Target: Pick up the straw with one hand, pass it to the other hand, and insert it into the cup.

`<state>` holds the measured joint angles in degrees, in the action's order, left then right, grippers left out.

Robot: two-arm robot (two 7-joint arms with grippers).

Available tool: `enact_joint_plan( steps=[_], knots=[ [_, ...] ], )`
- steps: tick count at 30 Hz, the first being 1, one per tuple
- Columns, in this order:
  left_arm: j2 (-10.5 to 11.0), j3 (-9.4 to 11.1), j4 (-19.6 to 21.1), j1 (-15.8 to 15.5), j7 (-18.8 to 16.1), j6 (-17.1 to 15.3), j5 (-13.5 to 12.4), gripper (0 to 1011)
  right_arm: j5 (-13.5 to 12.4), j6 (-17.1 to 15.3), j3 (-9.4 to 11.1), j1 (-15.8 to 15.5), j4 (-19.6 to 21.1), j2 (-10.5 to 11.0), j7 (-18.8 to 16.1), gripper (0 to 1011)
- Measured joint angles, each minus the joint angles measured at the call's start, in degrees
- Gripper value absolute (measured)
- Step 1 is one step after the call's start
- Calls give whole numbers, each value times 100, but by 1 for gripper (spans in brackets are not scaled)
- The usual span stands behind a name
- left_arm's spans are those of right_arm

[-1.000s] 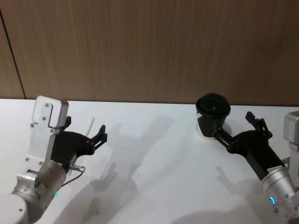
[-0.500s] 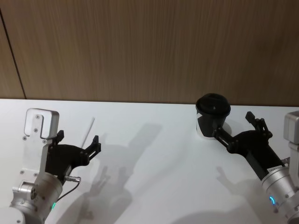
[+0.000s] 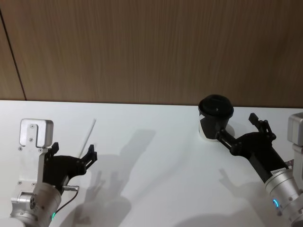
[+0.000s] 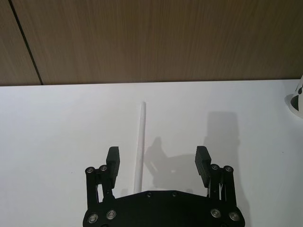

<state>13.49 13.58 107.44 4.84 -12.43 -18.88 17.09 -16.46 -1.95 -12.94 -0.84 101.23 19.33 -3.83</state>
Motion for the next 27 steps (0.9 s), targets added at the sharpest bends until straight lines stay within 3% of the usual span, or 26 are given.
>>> enact_joint_plan(
  steps=[14,27],
  knots=[
    [-231,-110,-18,69,-112,-427,142,1003,0,0,0,0,0,0,0,1001],
    [-355,-167,-210,-85,-129,-705,180,1003,0,0,0,0,0,0,0,1001]
  ],
)
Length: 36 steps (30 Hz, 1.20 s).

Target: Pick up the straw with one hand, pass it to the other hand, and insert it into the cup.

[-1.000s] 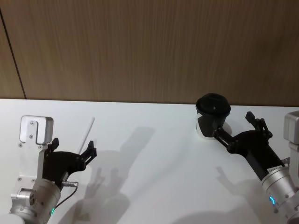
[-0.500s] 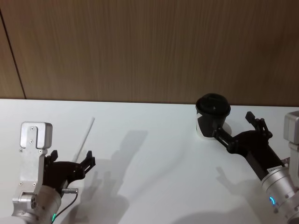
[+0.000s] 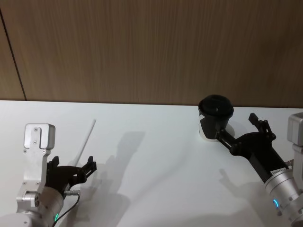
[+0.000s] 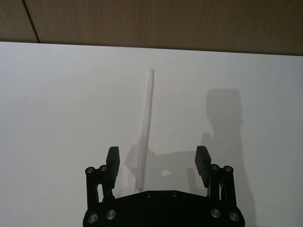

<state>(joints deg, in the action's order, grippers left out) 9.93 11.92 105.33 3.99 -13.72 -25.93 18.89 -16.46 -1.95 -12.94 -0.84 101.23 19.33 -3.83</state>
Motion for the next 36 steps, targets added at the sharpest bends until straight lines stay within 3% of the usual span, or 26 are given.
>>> enact_joint_plan(
  steps=[19,36],
  knots=[
    [163,129,-265,-302,76,-366,-327,1003,0,0,0,0,0,0,0,1001],
    [27,17,-536,-382,216,-187,-285,1003,0,0,0,0,0,0,0,1001]
  ],
)
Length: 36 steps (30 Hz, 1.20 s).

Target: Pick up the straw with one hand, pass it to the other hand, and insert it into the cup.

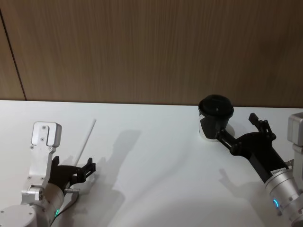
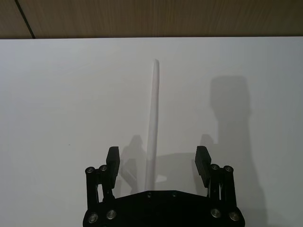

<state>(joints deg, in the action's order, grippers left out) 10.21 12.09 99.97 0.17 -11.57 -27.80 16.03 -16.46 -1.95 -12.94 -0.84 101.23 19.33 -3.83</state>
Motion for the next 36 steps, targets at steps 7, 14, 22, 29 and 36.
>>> enact_joint_plan(
  steps=[7,14,22,29,36],
  knots=[
    [-107,-91,-98,-11,70,149,93,1003,0,0,0,0,0,0,0,1001],
    [-159,-140,-143,-30,112,175,123,1003,0,0,0,0,0,0,0,1001],
    [-154,-152,-142,-72,143,18,108,1003,0,0,0,0,0,0,0,1001],
    [-123,-145,-117,-120,166,-189,62,1003,0,0,0,0,0,0,0,1001],
    [-138,-169,-105,-142,176,-303,47,1003,0,0,0,0,0,0,0,1001]
  ],
)
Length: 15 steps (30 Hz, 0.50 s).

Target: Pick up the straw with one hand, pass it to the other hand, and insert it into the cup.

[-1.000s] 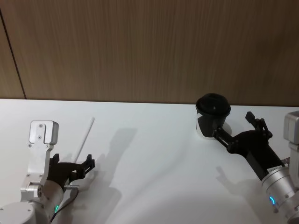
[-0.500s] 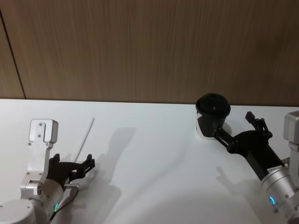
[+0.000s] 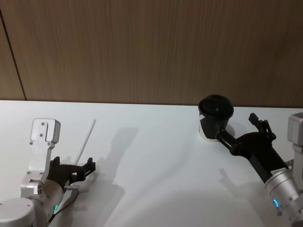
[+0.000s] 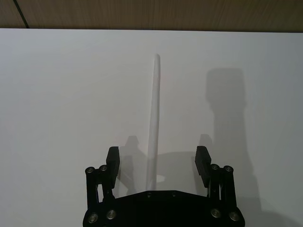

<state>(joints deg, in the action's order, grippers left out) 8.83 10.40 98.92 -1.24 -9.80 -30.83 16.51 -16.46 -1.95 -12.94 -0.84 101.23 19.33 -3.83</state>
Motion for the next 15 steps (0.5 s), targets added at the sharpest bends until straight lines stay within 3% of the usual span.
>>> enact_joint_plan(
  steps=[15],
  knots=[
    [-124,-97,-72,-25,64,-45,35,1003,0,0,0,0,0,0,0,1001]
  ],
)
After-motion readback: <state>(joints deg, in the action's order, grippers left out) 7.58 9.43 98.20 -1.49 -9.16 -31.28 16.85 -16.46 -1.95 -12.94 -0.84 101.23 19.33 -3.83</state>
